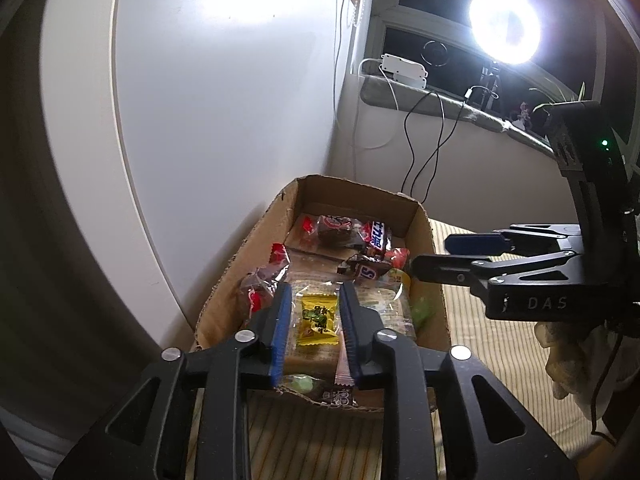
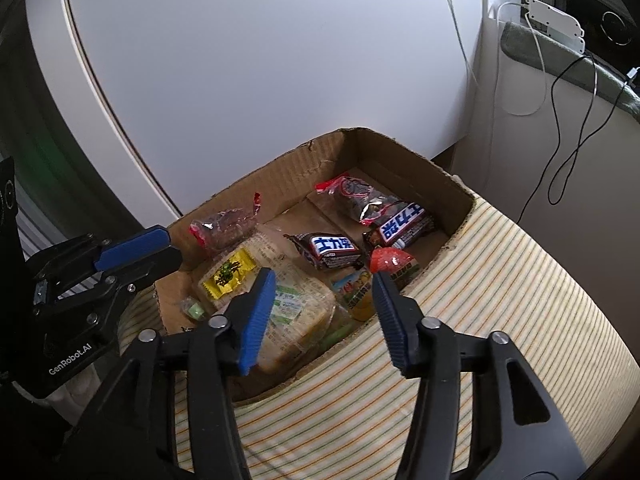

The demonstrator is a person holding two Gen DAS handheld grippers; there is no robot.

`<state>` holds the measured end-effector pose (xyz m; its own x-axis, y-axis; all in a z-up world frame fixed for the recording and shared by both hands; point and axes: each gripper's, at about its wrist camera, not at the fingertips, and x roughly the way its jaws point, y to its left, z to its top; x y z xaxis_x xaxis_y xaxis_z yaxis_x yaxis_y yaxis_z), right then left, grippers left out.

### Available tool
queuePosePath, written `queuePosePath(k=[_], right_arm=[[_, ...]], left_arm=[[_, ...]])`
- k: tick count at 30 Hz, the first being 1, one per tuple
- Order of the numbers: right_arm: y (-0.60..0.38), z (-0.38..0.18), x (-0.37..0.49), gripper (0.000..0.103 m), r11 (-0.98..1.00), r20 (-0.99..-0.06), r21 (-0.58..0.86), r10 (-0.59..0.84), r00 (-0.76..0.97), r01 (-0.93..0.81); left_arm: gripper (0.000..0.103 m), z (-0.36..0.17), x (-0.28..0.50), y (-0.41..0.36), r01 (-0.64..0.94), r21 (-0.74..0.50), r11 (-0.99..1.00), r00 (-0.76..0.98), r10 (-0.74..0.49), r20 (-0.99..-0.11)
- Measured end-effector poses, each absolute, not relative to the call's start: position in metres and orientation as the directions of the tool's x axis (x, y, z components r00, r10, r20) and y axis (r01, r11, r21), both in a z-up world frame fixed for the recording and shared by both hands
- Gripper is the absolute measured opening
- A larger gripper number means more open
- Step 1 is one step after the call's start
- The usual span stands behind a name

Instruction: Organize snacks

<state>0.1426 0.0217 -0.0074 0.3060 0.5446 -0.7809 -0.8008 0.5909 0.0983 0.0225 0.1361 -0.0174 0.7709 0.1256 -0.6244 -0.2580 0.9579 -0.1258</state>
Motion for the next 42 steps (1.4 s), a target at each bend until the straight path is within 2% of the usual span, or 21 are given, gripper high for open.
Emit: queuePosePath(k=[2, 5, 7, 12, 23, 24, 27, 34, 42], right_arm=[[0.018, -0.005, 0.144, 0.067, 0.601, -0.774, 0.097, 0.546, 0.319, -0.794], [0.013, -0.003, 0.146, 0.071, 0.614, -0.770, 0.093, 0.544, 0.334, -0.784], [0.011, -0.002, 0.146, 0.074, 0.618, -0.769, 0.092, 0.542, 0.338, -0.781], [0.002, 0.002, 0.139, 0.074, 0.634, -0.760, 0.055, 0.528, 0.380, -0.771], [-0.024, 0.014, 0.125, 0.075, 0.668, -0.692, 0.065, 0.565, 0.449, -0.741], [-0.025, 0.015, 0.125, 0.077, 0.669, -0.693, 0.057, 0.561, 0.453, -0.741], [-0.031, 0.017, 0.121, 0.089, 0.673, -0.694, 0.040, 0.550, 0.464, -0.738], [-0.051, 0.026, 0.109, 0.100, 0.703, -0.663, 0.063, 0.560, 0.497, -0.708], [-0.072, 0.031, 0.094, 0.103, 0.723, -0.637, 0.060, 0.559, 0.531, -0.688]], left_arm=[[0.026, -0.017, 0.021, 0.136, -0.261, -0.124, 0.957, 0.769, 0.128, -0.626], [0.040, -0.016, 0.019, 0.137, -0.267, -0.126, 0.955, 0.771, 0.134, -0.623], [0.043, -0.015, 0.017, 0.137, -0.270, -0.127, 0.954, 0.772, 0.136, -0.621], [0.058, -0.013, 0.014, 0.135, -0.275, -0.123, 0.953, 0.775, 0.145, -0.615], [0.066, -0.001, 0.000, 0.129, -0.300, -0.106, 0.948, 0.781, 0.180, -0.597], [0.070, 0.000, -0.002, 0.128, -0.302, -0.104, 0.948, 0.782, 0.184, -0.596], [0.071, 0.004, -0.007, 0.124, -0.315, -0.085, 0.945, 0.782, 0.208, -0.588], [0.080, 0.009, -0.020, 0.119, -0.344, -0.074, 0.936, 0.779, 0.241, -0.579], [0.080, 0.010, -0.028, 0.113, -0.352, -0.080, 0.933, 0.777, 0.244, -0.581]])
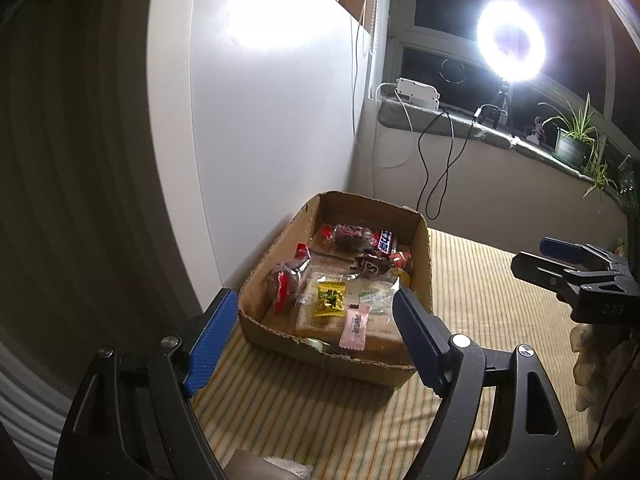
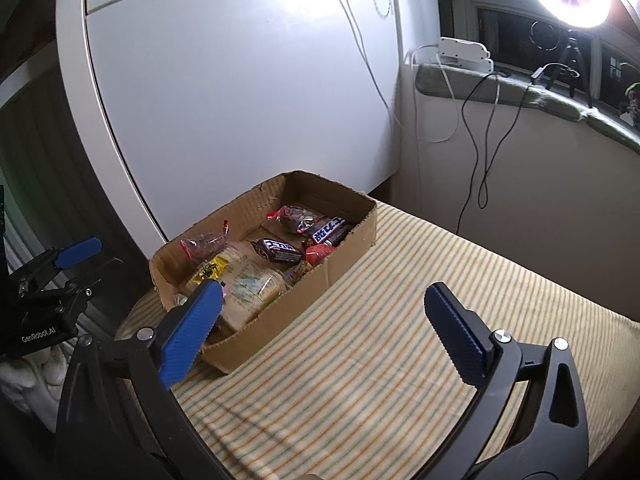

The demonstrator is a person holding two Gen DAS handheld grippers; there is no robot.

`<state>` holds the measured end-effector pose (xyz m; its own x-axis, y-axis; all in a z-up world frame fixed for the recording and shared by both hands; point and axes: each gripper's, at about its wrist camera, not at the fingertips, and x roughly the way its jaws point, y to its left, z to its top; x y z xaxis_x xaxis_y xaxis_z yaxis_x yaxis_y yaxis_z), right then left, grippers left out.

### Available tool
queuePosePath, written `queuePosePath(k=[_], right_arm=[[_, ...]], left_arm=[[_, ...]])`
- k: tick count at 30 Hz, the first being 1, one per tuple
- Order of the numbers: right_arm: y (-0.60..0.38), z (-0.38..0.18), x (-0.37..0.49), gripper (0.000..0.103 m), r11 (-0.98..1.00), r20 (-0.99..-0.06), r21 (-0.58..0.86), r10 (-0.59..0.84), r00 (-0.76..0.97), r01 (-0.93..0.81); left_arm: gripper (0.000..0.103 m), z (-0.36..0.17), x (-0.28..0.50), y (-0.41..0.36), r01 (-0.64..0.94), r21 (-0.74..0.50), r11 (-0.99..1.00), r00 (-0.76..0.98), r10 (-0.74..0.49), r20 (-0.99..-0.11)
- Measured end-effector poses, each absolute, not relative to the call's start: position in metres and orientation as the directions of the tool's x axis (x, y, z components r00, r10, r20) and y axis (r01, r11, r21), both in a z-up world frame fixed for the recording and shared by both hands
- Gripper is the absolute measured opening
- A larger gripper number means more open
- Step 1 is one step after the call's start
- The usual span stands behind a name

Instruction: Organize snacks

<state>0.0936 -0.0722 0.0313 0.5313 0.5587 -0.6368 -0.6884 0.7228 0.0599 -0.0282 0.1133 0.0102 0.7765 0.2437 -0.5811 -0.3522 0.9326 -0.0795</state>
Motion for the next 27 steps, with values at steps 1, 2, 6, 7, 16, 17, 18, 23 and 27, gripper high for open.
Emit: queuePosePath(k=[1, 2, 6, 7, 16, 17, 18, 23, 27], right_arm=[[-0.074, 0.032, 0.092, 0.103, 0.723, -0.636, 0.058, 0.558, 0.533, -0.688], [-0.075, 0.032, 0.090, 0.103, 0.724, -0.635, 0.052, 0.555, 0.537, -0.688], [-0.077, 0.033, 0.083, 0.103, 0.725, -0.633, 0.033, 0.548, 0.547, -0.688], [-0.077, 0.033, 0.082, 0.103, 0.724, -0.633, 0.031, 0.548, 0.547, -0.689], [-0.077, 0.031, 0.077, 0.103, 0.717, -0.637, 0.025, 0.548, 0.541, -0.697], [-0.077, 0.031, 0.077, 0.103, 0.717, -0.637, 0.026, 0.549, 0.541, -0.697], [-0.077, 0.031, 0.077, 0.103, 0.718, -0.636, 0.026, 0.549, 0.542, -0.696], [-0.078, 0.031, 0.078, 0.103, 0.723, -0.638, 0.031, 0.546, 0.544, -0.690], [-0.079, 0.030, 0.079, 0.103, 0.724, -0.641, 0.042, 0.549, 0.537, -0.689]], left_arm=[[0.080, 0.010, -0.029, 0.113, -0.353, -0.080, 0.932, 0.776, 0.244, -0.581], [0.080, 0.010, -0.029, 0.112, -0.355, -0.080, 0.931, 0.775, 0.246, -0.582], [0.081, 0.007, -0.029, 0.110, -0.363, -0.075, 0.929, 0.768, 0.253, -0.589], [0.081, 0.007, -0.029, 0.110, -0.362, -0.075, 0.929, 0.767, 0.251, -0.591], [0.081, 0.008, -0.031, 0.108, -0.371, -0.071, 0.926, 0.764, 0.261, -0.590], [0.081, 0.008, -0.031, 0.108, -0.371, -0.072, 0.926, 0.764, 0.261, -0.589], [0.081, 0.008, -0.031, 0.107, -0.371, -0.071, 0.926, 0.765, 0.261, -0.589], [0.081, 0.007, -0.030, 0.105, -0.366, -0.067, 0.928, 0.766, 0.259, -0.589], [0.081, 0.006, -0.031, 0.104, -0.365, -0.068, 0.928, 0.764, 0.257, -0.592]])
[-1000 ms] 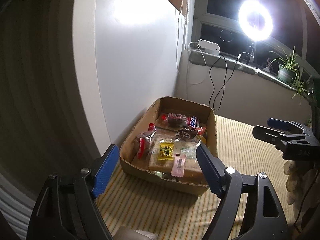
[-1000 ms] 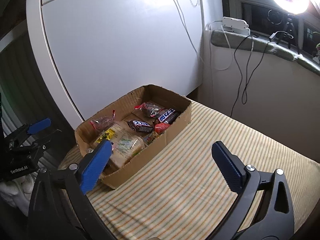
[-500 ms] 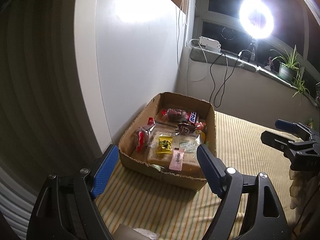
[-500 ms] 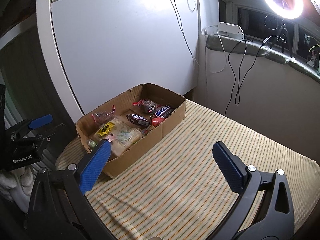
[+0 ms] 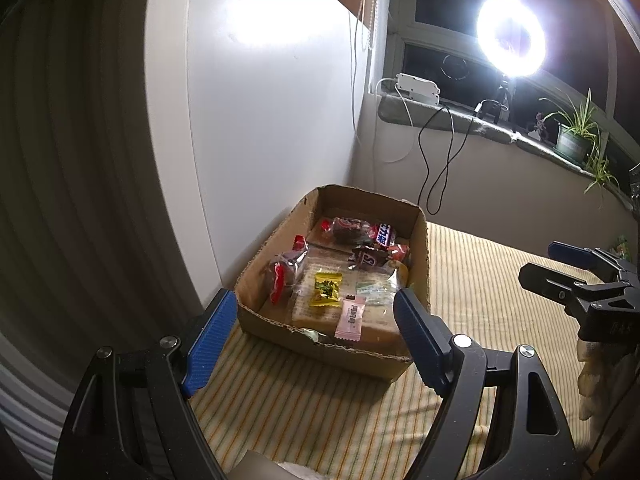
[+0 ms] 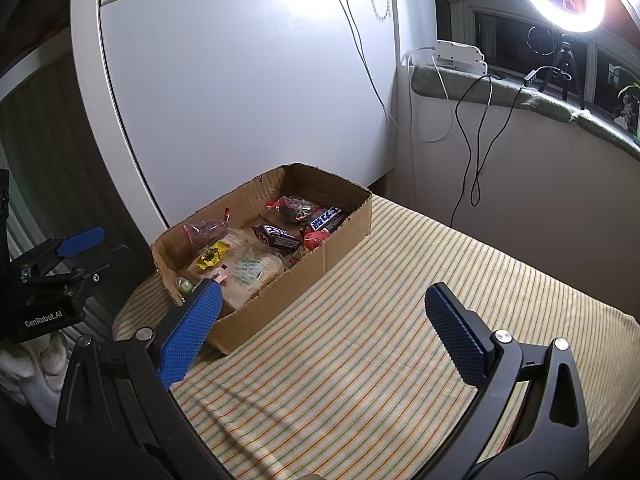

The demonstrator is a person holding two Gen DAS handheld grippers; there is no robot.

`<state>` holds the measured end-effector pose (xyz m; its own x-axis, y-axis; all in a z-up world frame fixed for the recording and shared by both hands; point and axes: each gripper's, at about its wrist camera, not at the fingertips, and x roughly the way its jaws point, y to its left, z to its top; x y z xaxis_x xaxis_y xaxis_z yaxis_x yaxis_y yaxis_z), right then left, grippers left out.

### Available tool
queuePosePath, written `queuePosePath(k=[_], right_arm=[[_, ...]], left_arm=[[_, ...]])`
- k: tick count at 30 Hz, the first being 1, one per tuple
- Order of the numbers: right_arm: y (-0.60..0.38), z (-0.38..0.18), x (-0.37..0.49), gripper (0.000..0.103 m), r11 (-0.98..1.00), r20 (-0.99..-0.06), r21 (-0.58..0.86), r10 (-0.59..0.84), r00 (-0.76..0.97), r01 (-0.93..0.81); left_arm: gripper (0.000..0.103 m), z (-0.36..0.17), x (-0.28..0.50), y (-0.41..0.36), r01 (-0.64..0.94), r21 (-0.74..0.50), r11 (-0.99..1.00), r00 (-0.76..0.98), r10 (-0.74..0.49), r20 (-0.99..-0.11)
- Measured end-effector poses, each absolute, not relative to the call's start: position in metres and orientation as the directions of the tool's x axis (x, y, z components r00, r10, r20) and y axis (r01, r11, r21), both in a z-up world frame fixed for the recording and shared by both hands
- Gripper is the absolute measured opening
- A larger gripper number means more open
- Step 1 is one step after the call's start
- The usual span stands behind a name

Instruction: Organize snacks

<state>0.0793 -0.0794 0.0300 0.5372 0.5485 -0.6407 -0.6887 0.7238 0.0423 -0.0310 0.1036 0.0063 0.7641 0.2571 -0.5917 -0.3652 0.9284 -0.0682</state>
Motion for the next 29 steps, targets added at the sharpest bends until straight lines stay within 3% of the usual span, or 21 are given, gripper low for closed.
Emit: queuePosePath(k=[29], right_arm=[[-0.0844, 0.0250, 0.0806, 0.103, 0.740, -0.646, 0.053, 0.538, 0.542, -0.671]], left_arm=[[0.081, 0.0074, -0.0318, 0.0963, -0.365, -0.051, 0.929, 0.763, 0.268, -0.588]])
